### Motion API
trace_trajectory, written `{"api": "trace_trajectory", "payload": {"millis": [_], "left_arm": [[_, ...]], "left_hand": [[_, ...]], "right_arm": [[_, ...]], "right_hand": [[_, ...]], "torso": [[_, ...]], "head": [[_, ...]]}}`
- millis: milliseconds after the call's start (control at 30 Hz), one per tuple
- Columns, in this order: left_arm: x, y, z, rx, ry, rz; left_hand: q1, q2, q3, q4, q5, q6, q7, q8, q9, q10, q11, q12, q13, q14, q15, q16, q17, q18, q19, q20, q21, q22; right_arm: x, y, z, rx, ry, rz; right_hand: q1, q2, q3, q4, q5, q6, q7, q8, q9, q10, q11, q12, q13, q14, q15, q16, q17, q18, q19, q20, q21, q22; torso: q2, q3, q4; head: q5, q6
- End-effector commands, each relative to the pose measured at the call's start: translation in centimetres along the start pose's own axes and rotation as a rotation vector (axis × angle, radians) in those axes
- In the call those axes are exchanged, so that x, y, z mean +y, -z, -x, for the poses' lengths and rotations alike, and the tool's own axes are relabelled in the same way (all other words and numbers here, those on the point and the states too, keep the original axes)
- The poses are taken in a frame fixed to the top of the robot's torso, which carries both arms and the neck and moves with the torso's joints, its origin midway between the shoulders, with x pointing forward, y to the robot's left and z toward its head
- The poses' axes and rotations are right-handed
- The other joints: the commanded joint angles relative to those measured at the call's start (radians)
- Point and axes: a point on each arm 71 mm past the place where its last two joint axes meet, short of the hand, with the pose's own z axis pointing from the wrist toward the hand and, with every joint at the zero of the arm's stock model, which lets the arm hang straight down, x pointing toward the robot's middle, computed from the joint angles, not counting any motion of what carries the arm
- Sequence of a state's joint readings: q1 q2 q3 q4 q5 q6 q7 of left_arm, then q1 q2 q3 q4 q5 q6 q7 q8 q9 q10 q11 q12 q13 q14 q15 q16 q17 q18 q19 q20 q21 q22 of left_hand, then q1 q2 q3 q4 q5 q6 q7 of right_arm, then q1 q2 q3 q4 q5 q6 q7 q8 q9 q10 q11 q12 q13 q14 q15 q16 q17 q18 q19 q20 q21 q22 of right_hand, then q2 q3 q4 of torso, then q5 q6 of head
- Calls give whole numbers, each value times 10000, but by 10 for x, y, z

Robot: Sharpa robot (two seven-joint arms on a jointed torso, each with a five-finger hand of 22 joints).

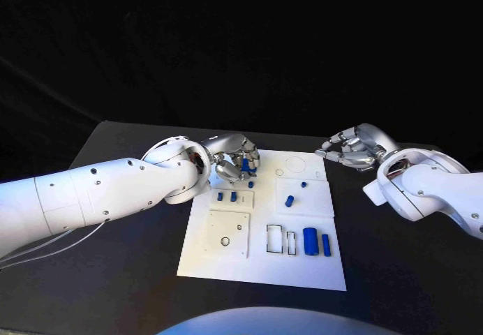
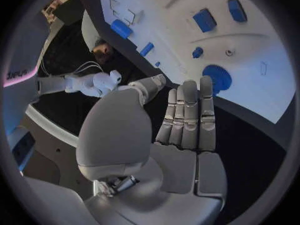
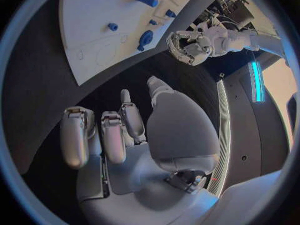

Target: Assemble the parts on the task board

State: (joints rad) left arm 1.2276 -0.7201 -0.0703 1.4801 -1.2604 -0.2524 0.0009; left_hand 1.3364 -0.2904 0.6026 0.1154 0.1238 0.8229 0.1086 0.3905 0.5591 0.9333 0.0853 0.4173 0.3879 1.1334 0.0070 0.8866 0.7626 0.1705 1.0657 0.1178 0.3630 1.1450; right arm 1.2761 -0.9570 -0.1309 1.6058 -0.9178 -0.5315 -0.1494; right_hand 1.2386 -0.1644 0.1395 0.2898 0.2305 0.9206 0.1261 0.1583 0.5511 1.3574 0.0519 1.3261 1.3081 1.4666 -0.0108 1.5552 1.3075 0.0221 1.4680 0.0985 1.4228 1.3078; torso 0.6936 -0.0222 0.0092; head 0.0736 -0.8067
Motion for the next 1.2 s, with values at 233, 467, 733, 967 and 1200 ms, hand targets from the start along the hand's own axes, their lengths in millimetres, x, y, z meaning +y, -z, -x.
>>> {"api": "trace_trajectory", "payload": {"millis": [233,467,733,967,1200], "left_arm": [[-7,-13,-21,1248,-3180,-1277],[-3,-21,-28,1781,-3766,-876],[-1,-26,-31,1964,-3977,-618],[-1,-29,-32,2052,-4026,-455],[2,-32,-33,2164,-4088,-29]], "left_hand": [[11,40,-263,-254,-407,432,-17,-601,-334,423,-100,-603,-981,1721,-169,2600,1892,-202,1418,-197,2459,1445],[-113,42,-701,-246,-201,478,-19,-847,-398,426,-77,-887,-1329,2199,-147,3681,2713,-444,1998,-196,4219,2378],[-27,120,-774,-238,-102,546,15,-944,-429,469,-66,-983,-1453,2385,-97,4078,3033,-538,2219,-163,4889,2682],[140,220,-542,-256,-41,742,60,-982,-449,638,-88,-1028,-1552,2483,-90,4315,3176,-591,2357,-150,5355,2778],[288,292,-120,-304,-130,858,148,-1088,-489,800,-67,-1102,-1665,2590,-26,4532,3296,-651,2488,-107,5815,2849]], "right_arm": [[2,0,-2,69,-15,178],[2,0,-3,76,-18,170],[3,0,-3,84,-24,177],[3,0,-4,94,-28,177],[3,0,-4,101,-30,182]], "right_hand": [[85,3,-4,-25,37,-73,32,53,11,-32,-11,-33,22,935,-61,-33,2244,134,267,-68,-50,2098],[96,6,-2,-22,50,-73,31,54,15,-21,-11,-23,33,938,-62,-28,2254,133,269,-69,-47,2100],[96,6,-2,-22,50,-73,31,54,15,-21,-11,-23,33,938,-62,-28,2254,133,269,-69,-47,2100],[96,6,-2,-22,50,-73,31,54,15,-21,-11,-23,33,938,-62,-28,2254,133,269,-69,-47,2100],[96,6,-2,-22,50,-73,31,54,15,-21,-11,-23,33,938,-62,-28,2254,133,269,-69,-47,2100]], "torso": [[11,11,-5],[9,13,-9],[12,12,-8],[8,14,2],[-3,18,8]], "head": [[-10,48],[-9,44],[-22,27],[-40,10],[-39,5]]}}
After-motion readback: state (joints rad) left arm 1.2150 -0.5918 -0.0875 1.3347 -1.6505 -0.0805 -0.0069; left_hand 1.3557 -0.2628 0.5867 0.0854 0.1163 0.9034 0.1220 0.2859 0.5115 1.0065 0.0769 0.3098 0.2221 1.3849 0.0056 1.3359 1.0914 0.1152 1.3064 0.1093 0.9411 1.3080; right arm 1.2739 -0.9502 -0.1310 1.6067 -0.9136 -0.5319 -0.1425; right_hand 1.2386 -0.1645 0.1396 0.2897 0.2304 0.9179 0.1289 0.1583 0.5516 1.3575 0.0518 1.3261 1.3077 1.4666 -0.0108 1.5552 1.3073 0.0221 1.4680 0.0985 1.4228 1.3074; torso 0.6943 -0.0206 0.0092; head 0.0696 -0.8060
